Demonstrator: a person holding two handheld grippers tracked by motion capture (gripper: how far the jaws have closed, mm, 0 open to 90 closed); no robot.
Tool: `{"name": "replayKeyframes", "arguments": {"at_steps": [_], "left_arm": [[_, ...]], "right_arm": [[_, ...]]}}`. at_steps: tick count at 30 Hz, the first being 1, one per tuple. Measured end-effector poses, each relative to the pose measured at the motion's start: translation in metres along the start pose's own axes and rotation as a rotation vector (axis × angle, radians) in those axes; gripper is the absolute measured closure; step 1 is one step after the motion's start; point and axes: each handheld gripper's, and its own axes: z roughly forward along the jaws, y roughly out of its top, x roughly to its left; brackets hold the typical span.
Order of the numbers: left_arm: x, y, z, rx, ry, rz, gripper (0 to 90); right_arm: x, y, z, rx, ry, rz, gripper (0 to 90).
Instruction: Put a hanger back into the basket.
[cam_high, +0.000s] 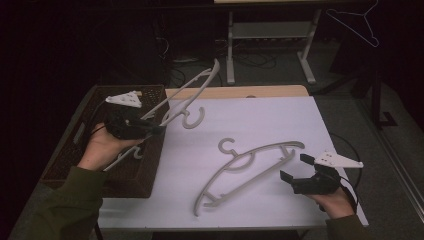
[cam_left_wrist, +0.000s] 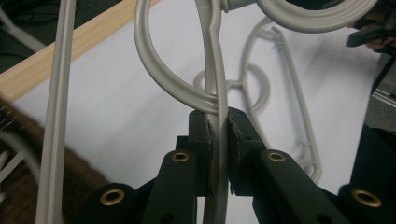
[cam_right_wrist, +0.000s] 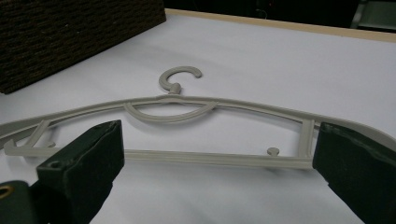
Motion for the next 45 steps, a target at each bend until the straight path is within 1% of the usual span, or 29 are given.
{"name": "replayKeyframes", "arguments": {"at_steps": [1, 8, 9, 10, 11, 17, 20, 23, 25, 26, 28, 34, 41, 42, 45], "left_arm": [[0.003, -0.003, -0.004, 0.003, 0.009, -0.002, 81.6], [0.022, -0.026, -0.026, -0.012, 0.054, -0.054, 81.6], [0.025, -0.029, -0.029, -0.009, 0.058, -0.061, 81.6], [0.028, -0.032, -0.031, -0.001, 0.065, -0.059, 81.6], [0.031, -0.036, -0.034, 0.001, 0.074, -0.071, 81.6], [0.045, -0.056, -0.047, 0.026, 0.117, -0.098, 81.6], [0.052, -0.067, -0.053, 0.029, 0.131, -0.121, 81.6], [0.058, -0.078, -0.056, 0.039, 0.135, -0.139, 81.6], [0.06, -0.083, -0.058, 0.049, 0.134, -0.14, 81.6], [0.061, -0.085, -0.058, 0.04, 0.136, -0.154, 81.6], [0.061, -0.089, -0.059, 0.04, 0.135, -0.163, 81.6], [0.064, -0.101, -0.063, 0.074, 0.133, -0.166, 81.6], [0.069, -0.114, -0.061, 0.1, 0.128, -0.185, 81.6], [0.07, -0.116, -0.06, 0.1, 0.125, -0.194, 81.5], [0.073, -0.12, -0.057, 0.117, 0.12, -0.199, 81.5]], "right_arm": [[0.0, 0.0, 0.0, 0.003, 0.0, 0.005, 1.4], [0.0, 0.0, 0.001, 0.002, 0.0, 0.003, 1.4], [0.0, 0.0, 0.001, 0.004, -0.001, 0.001, 1.4], [0.001, 0.0, 0.001, 0.004, -0.001, 0.0, 1.4], [0.001, 0.0, 0.001, 0.004, 0.0, -0.002, 1.4], [0.0, 0.0, 0.001, 0.006, -0.004, -0.002, 1.4], [0.0, 0.0, 0.001, 0.007, -0.005, -0.003, 1.4], [0.0, 0.0, 0.001, 0.008, -0.007, -0.001, 1.4], [0.0, 0.0, 0.002, 0.008, -0.008, -0.001, 1.4], [0.0, 0.0, 0.002, 0.009, -0.008, -0.002, 1.4], [0.0, 0.0, 0.002, 0.008, -0.009, 0.0, 1.4], [0.0, -0.001, 0.002, 0.008, -0.008, 0.0, 1.4], [0.0, -0.001, 0.003, 0.01, -0.01, -0.001, 1.3], [0.0, -0.001, 0.003, 0.01, -0.009, 0.0, 1.4], [-0.001, -0.001, 0.003, 0.009, -0.01, -0.001, 1.4]]}}
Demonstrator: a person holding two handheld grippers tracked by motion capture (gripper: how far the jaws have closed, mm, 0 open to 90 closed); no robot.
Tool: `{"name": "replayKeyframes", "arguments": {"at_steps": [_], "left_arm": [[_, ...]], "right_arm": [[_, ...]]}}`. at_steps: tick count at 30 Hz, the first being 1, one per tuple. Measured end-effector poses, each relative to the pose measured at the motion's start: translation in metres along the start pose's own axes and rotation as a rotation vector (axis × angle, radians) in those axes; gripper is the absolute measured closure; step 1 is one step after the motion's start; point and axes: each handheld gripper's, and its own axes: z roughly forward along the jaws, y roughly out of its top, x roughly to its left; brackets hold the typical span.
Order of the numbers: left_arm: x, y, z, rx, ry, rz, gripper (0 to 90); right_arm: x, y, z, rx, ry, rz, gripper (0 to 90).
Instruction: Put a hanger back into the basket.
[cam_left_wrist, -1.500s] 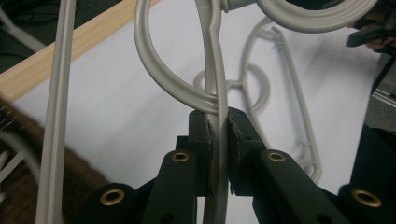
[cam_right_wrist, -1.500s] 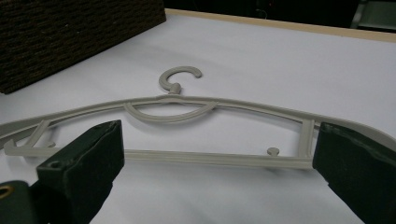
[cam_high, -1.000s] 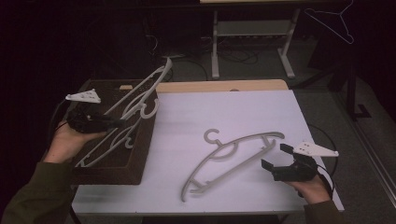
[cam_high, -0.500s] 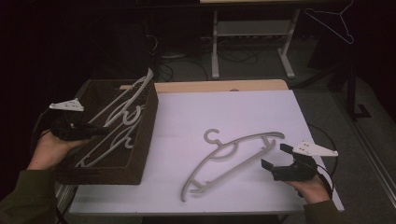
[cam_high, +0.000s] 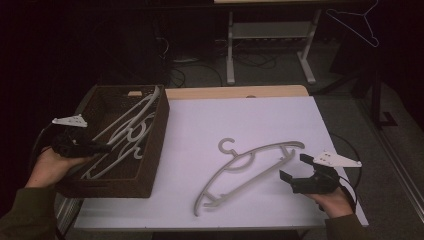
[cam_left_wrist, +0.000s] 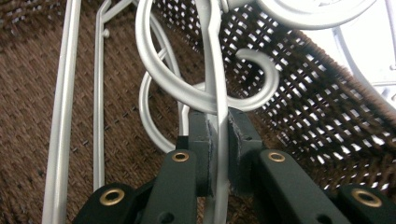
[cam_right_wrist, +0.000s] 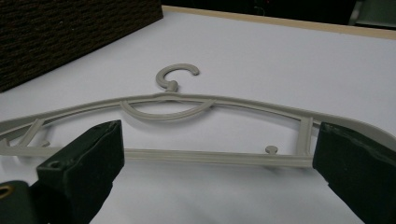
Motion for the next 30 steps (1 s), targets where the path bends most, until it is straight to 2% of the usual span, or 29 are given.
{"name": "replayKeyframes", "arguments": {"at_steps": [7, 10, 11, 12, 13, 14, 15, 16, 17, 22, 27, 30], "left_arm": [[0.006, -0.007, 0.006, 0.032, -0.013, -0.001, 81.5], [0.009, -0.01, 0.009, 0.042, -0.009, -0.015, 81.4], [0.01, -0.011, 0.009, 0.045, -0.012, -0.008, 81.3], [0.011, -0.012, 0.01, 0.048, -0.024, -0.018, 81.1], [0.011, -0.012, 0.01, 0.047, -0.016, -0.021, 79.0], [0.011, -0.012, 0.008, 0.033, 0.012, -0.019, 71.8], [0.011, -0.012, 0.006, 0.006, 0.018, -0.017, 65.6], [0.012, -0.012, 0.004, -0.016, 0.019, -0.023, 63.0], [0.013, -0.012, 0.002, -0.036, 0.022, -0.035, 61.1], [0.01, -0.009, 0.001, -0.06, 0.026, -0.035, 52.4], [-0.001, 0.002, 0.005, -0.101, 0.005, -0.033, 42.7], [-0.009, 0.01, 0.007, -0.123, -0.01, -0.02, 40.1]], "right_arm": [[0.0, 0.0, 0.0, 0.0, -0.001, 0.0, 1.4], [0.0, 0.0, 0.0, 0.0, -0.002, 0.001, 1.4], [0.0, 0.0, 0.0, 0.002, -0.001, 0.001, 1.4], [0.0, 0.0, 0.0, 0.002, -0.001, 0.0, 1.4], [0.0, 0.0, 0.0, 0.001, -0.001, -0.001, 1.4], [0.0, 0.0, 0.0, 0.0, -0.001, -0.001, 1.4], [0.0, 0.0, -0.001, 0.001, -0.001, -0.002, 1.4], [0.0, 0.0, -0.001, 0.0, -0.001, -0.001, 1.4], [0.0, 0.0, -0.001, 0.0, -0.001, 0.0, 1.4], [0.0, 0.001, -0.001, 0.002, -0.001, -0.001, 1.4], [0.0, 0.001, -0.001, -0.002, -0.002, -0.003, 1.4], [0.0, 0.001, -0.001, -0.005, -0.002, -0.002, 1.4]]}}
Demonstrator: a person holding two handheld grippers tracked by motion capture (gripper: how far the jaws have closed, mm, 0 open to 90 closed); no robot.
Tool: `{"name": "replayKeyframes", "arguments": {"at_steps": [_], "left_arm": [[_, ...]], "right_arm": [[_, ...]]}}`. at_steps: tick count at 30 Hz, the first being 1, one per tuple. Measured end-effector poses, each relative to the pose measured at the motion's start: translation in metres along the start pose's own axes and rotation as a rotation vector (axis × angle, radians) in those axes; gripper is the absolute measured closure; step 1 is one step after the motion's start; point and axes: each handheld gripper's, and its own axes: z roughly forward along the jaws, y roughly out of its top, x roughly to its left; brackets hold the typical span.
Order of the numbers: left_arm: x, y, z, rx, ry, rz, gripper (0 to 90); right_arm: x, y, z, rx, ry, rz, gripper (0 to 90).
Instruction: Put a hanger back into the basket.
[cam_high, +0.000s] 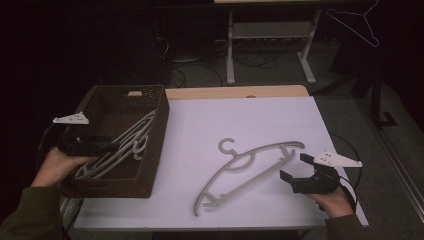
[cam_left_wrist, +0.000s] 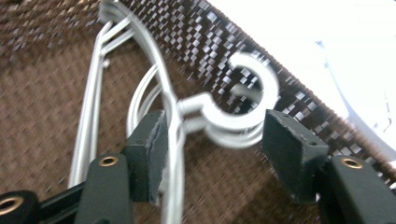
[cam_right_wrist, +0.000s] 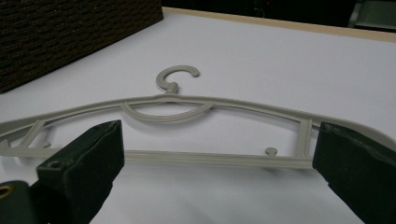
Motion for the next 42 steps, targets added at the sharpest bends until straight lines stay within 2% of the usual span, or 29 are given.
{"name": "replayKeyframes", "arguments": {"at_steps": [6, 10, 11, 15, 26, 29, 36, 42], "left_arm": [[-0.02, 0.014, 0.009, -0.023, -0.033, 0.022, 34.7], [-0.033, 0.024, 0.016, -0.046, -0.057, 0.038, 28.4], [-0.033, 0.024, 0.016, -0.046, -0.057, 0.038, 25.8], [-0.051, 0.035, 0.024, -0.07, -0.067, 0.055, 21.5], [-0.091, 0.058, 0.049, -0.107, -0.095, 0.097, 20.8], [-0.102, 0.064, 0.057, -0.112, -0.114, 0.105, 20.9], [-0.126, 0.073, 0.079, -0.109, -0.15, 0.125, 21.0], [-0.146, 0.074, 0.101, -0.091, -0.159, 0.144, 21.7]], "right_arm": [[0.0, 0.0, -0.001, -0.002, 0.001, -0.002, 1.4], [0.0, 0.001, -0.002, 0.0, 0.001, -0.002, 1.4], [0.0, 0.001, -0.002, 0.0, 0.001, -0.002, 1.4], [0.0, 0.001, -0.002, -0.005, 0.001, 0.001, 1.4], [0.001, 0.002, -0.001, -0.005, 0.006, -0.005, 1.4], [0.0, 0.002, -0.001, -0.005, 0.008, -0.004, 1.4], [0.0, 0.002, -0.001, -0.006, 0.008, -0.005, 1.4], [0.0, 0.003, -0.001, -0.007, 0.011, -0.008, 1.4]]}}
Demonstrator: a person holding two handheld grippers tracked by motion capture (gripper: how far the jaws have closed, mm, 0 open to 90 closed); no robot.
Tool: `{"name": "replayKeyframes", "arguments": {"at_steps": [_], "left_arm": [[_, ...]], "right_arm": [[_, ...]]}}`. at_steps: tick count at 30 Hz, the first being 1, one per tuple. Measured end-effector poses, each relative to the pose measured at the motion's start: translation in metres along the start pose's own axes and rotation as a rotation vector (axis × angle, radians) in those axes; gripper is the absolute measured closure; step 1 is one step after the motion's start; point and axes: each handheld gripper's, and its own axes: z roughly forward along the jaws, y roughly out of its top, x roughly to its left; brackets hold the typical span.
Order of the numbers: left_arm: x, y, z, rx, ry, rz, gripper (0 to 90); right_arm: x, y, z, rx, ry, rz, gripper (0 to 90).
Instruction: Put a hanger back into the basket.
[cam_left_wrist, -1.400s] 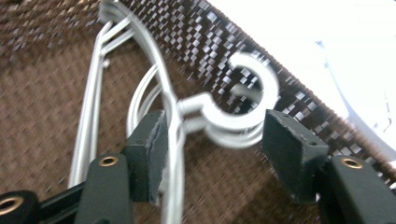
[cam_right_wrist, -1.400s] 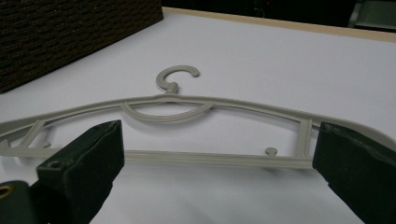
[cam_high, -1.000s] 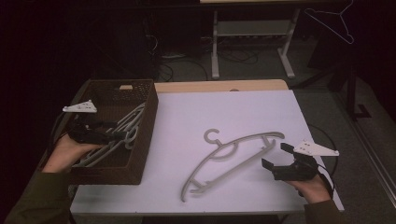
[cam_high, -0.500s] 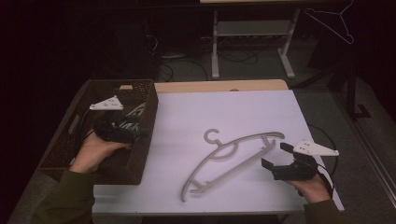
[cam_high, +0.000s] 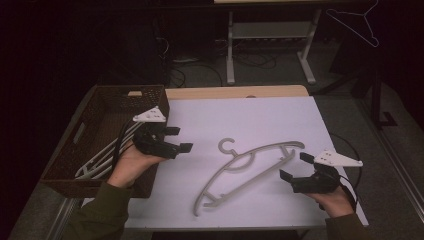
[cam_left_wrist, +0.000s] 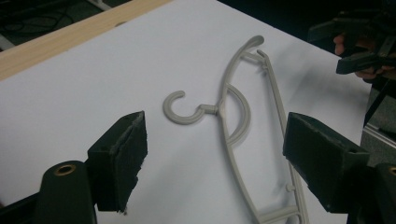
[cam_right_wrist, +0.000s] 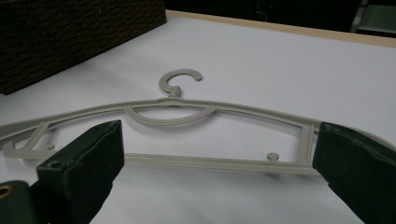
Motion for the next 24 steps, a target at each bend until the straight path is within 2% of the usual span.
{"name": "replayKeyframes", "arguments": {"at_steps": [6, 11, 16, 17, 20, 24], "left_arm": [[-0.015, -0.001, 0.027, 0.012, -0.018, -0.002, 23.2], [-0.024, -0.008, 0.051, 0.023, -0.036, -0.01, 24.2], [-0.025, -0.019, 0.074, 0.058, -0.036, -0.007, 27.4], [-0.024, -0.022, 0.079, 0.064, -0.039, -0.019, 29.5], [-0.021, -0.031, 0.092, 0.11, -0.031, -0.018, 31.6], [-0.019, -0.041, 0.107, 0.147, -0.026, -0.035, 33.8]], "right_arm": [[0.001, 0.0, 0.002, 0.001, 0.011, 0.001, 1.4], [0.001, 0.0, 0.003, 0.007, 0.015, -0.002, 1.4], [0.001, -0.001, 0.002, 0.005, 0.014, -0.001, 1.4], [0.001, -0.001, 0.002, 0.006, 0.013, -0.004, 1.4], [0.001, -0.001, 0.002, 0.007, 0.012, -0.008, 1.4], [0.001, -0.001, 0.003, 0.008, 0.012, -0.008, 1.4]]}}
